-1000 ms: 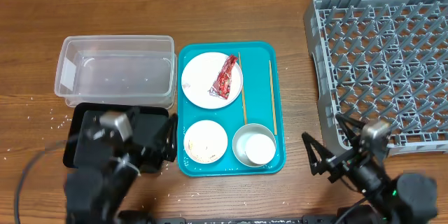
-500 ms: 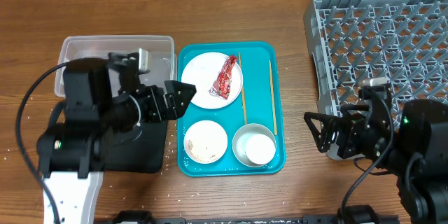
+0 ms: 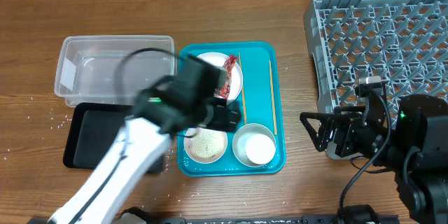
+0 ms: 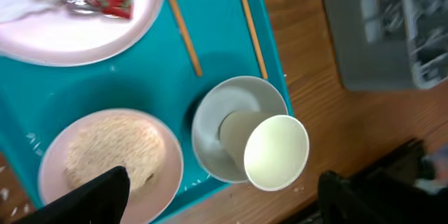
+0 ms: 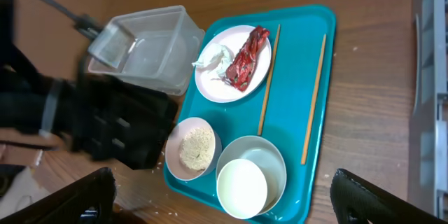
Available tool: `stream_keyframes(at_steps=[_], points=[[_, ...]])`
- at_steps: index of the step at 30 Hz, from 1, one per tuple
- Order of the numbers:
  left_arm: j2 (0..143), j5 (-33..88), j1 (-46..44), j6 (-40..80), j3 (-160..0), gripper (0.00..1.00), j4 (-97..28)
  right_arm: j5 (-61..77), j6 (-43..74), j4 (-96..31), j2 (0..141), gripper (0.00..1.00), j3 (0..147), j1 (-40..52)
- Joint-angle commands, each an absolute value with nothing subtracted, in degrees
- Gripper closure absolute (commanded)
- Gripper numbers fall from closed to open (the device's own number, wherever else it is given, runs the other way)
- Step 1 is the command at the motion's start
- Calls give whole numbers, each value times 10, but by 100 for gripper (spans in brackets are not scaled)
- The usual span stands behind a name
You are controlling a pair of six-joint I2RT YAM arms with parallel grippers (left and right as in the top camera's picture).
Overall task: Sort waste into correct bins and load items into the dishwasher
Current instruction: 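Reach both grippers to the white cup on the teal tray, then pass the white cup from the left gripper to the right gripper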
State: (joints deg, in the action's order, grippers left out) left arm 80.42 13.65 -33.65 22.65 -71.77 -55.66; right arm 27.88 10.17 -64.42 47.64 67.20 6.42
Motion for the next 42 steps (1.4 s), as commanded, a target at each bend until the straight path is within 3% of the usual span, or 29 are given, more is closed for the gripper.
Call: stream_keyframes(at_steps=[1, 9, 14, 15, 23, 28, 32, 37, 42], points=[[866, 38, -405, 246, -724, 18, -542, 269, 136, -655, 496, 0, 687, 62], [975, 60, -457, 254, -724, 44, -526, 269, 136, -689, 548, 1, 687, 62], [998, 61, -457, 258, -724, 93, -525, 271, 136, -696, 571, 4, 687, 62], [995, 65, -457, 260, -725, 96, -525, 271, 136, -696, 573, 7, 687, 63], [926, 152, -397, 235, -764, 96, -561, 271, 136, -688, 572, 7, 687, 62], [860, 427, -248, 134, -766, 96, -554, 325, 129, -660, 572, 11, 687, 63], [859, 691, -152, 43, -766, 96, -569, 490, 52, -612, 573, 18, 687, 68], [860, 814, -121, -1, -766, 96, -586, 545, 47, -555, 573, 18, 687, 101], [860, 856, -124, -1, -766, 96, -584, 545, 47, -506, 597, 13, 687, 161]])
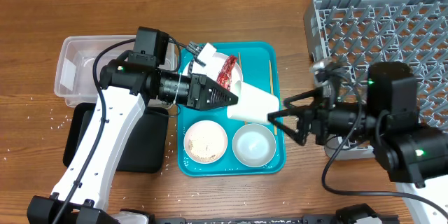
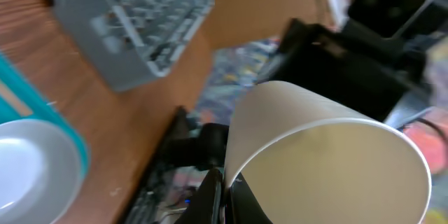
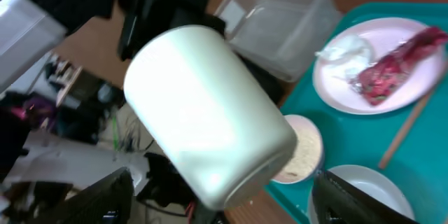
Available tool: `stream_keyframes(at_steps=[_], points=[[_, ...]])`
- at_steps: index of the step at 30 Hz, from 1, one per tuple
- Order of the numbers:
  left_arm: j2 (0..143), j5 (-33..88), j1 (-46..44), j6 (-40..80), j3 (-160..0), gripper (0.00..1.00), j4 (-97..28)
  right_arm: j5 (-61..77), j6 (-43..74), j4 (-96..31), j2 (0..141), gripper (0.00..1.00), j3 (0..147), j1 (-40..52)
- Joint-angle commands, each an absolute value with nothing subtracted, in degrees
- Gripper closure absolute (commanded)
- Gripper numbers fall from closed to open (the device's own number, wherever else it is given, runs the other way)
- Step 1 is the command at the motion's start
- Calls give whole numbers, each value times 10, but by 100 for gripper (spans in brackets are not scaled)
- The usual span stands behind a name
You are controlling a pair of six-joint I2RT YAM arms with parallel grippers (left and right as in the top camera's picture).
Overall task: Sort waste into correct bins and load items into the dishwasher
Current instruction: 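Pass the white cup from the left gripper to the right gripper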
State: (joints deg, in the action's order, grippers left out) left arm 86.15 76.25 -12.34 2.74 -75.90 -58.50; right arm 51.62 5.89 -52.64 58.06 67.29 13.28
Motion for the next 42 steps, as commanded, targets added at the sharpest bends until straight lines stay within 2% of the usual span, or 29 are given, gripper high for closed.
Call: stream_keyframes(at_steps=[1, 3, 6, 9, 12, 14, 15, 16, 19, 22, 27, 28, 30, 32, 33, 34, 38, 42], points=[[860, 856, -124, -2, -766, 96, -584, 546, 47, -497, 603, 13, 687, 167], [860, 855, -124, -3, -766, 96, -585, 558, 49, -477, 611, 12, 687, 179], [860, 855, -124, -3, -766, 96, -585, 580, 49, -449, 618, 20, 687, 196], [860, 849, -124, -3, -766, 96, -585, 580, 49, -436, 618, 32, 687, 211], [860, 849, -124, -3, -766, 96, -585, 580, 49, -430, 618, 36, 687, 214], [860, 849, -124, -3, -766, 96, -586, 579, 49, -429, 618, 32, 687, 212], [860, 849, -124, -3, -766, 96, -587, 579, 49, -427, 618, 18, 687, 212], [860, 849, -124, -3, -766, 96, -587, 579, 49, -424, 618, 11, 687, 213], [860, 849, -126, -3, -766, 96, -594, 579, 50, -409, 618, 20, 687, 213], [860, 849, -126, -3, -766, 96, -594, 579, 49, -410, 618, 36, 687, 213], [860, 849, -126, -3, -766, 96, -594, 574, 49, -409, 617, 42, 687, 211], [860, 849, -126, -3, -766, 91, -594, 568, 50, -410, 617, 44, 687, 208], [860, 849, -126, -2, -766, 64, -594, 562, 62, -416, 617, 48, 687, 195], [860, 849, -125, -2, -766, 32, -595, 560, 62, -433, 614, 48, 687, 173], [860, 842, -124, -2, -766, 10, -595, 560, 62, -449, 611, 48, 687, 151], [860, 834, -123, 0, -766, 0, -595, 559, 62, -458, 607, 48, 687, 135], [860, 769, -120, 10, -766, 0, -597, 499, 63, -522, 583, 49, 689, 48], [860, 713, -120, 30, -766, 0, -598, 311, 122, -622, 570, 50, 708, -25]])
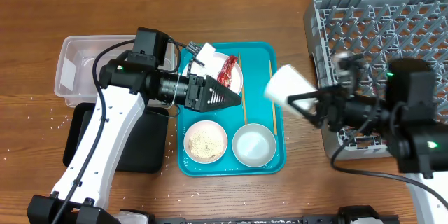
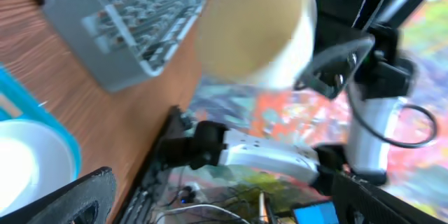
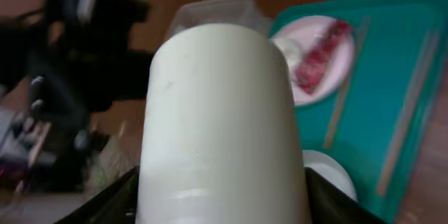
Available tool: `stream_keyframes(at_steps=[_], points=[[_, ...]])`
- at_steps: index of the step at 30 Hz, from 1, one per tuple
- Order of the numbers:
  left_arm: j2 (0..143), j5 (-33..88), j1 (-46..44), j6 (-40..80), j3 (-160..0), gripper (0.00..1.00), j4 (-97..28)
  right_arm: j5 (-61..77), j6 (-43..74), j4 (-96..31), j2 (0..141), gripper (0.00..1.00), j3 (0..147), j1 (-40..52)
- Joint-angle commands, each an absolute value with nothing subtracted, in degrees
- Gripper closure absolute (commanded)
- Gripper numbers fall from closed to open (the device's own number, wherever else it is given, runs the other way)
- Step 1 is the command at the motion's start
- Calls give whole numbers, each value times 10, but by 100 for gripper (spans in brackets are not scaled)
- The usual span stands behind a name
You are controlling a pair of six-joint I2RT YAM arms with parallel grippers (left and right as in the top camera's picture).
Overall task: Sort waste into correct bins and load items into the dishwasher
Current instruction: 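Pass the white cup from the left gripper to the right gripper, then place the white cup upside down in the grey rack with right gripper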
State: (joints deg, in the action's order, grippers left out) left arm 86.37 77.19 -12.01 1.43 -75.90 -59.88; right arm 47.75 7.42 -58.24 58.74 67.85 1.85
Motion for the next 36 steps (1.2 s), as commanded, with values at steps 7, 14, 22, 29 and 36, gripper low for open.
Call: stream_keyframes(at_steps=[7, 14, 22, 29, 36], points=[[860, 676, -120, 30, -766, 0, -598, 22, 201, -724, 595, 50, 720, -62], [860, 669, -120, 30, -766, 0, -609, -70, 248, -750, 690, 51, 720, -62], [860, 627, -120, 30, -766, 0, -630, -53, 251, -724, 742, 52, 720, -145], [860, 624, -120, 30, -766, 0, -626, 23, 210, -712, 790, 52, 720, -178], [860, 624, -120, 30, -766, 0, -638, 24, 215, -704, 857, 23, 720, -189]])
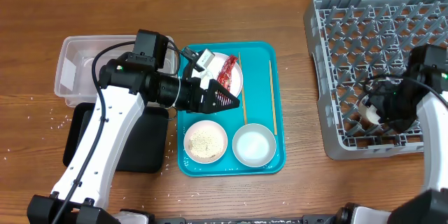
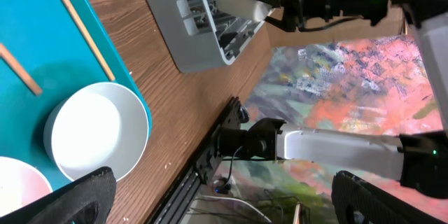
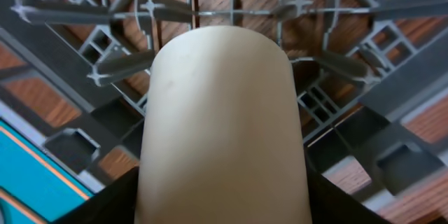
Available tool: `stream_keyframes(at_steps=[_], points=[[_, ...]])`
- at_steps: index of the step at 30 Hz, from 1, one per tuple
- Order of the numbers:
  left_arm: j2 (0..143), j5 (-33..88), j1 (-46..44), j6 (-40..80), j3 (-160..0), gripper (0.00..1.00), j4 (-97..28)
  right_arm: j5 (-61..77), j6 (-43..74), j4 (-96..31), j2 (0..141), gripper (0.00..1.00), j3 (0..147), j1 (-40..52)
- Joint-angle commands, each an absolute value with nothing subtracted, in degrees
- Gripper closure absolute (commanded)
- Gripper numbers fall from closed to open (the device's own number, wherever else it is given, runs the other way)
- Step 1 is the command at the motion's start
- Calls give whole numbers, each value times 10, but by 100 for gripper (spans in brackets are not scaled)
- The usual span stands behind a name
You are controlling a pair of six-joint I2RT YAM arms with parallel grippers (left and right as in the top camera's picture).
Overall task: Sort waste into correct bins and load items into the dishwasher
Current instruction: 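Place the white cup upside down in the grey rack with right gripper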
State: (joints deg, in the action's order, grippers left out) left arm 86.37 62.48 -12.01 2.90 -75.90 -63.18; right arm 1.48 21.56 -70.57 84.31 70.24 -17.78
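Note:
A white paper cup (image 3: 220, 126) fills the right wrist view, with my right gripper (image 3: 220, 206) shut on it, just above the grid of the grey dishwasher rack (image 1: 364, 14). From overhead the cup (image 1: 369, 110) is over the rack's front-left cells. My left gripper (image 1: 227, 98) hangs open and empty over the teal tray (image 1: 259, 63). On the tray are a white bowl (image 1: 253, 144), a pink bowl of crumbs (image 1: 206, 141), a pink plate with a red wrapper (image 1: 228, 71), and two chopsticks (image 1: 271, 98).
A clear plastic bin (image 1: 91, 63) stands left of the tray, with a black tray (image 1: 147, 140) in front of it. Crumbs lie scattered on the wooden table at the far left. The rack takes up the right side.
My right gripper, still shut on the cup, has moved from above the table between tray and rack to over the rack's front-left cells. The left arm has stayed over the tray.
The cup first stood in the white bowl with my left gripper open above it. Then the left gripper held it raised towards the open right gripper. Then the right gripper held it and the left was open. Now the cup is at the rack.

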Motion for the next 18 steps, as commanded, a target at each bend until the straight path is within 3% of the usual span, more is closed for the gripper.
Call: stream_keyframes(at_steps=[1, 7, 12, 18], points=[[860, 624, -120, 29, -766, 0, -639, 26, 216, -704, 857, 13, 720, -191], [860, 606, -120, 28, -766, 0, -643, 54, 208, -733, 846, 11, 754, -194], [860, 574, -120, 30, -766, 0, -643, 181, 154, -764, 806, 13, 790, -191], [859, 512, -129, 39, -766, 12, -646, 228, 132, -778, 741, 25, 790, -170]])
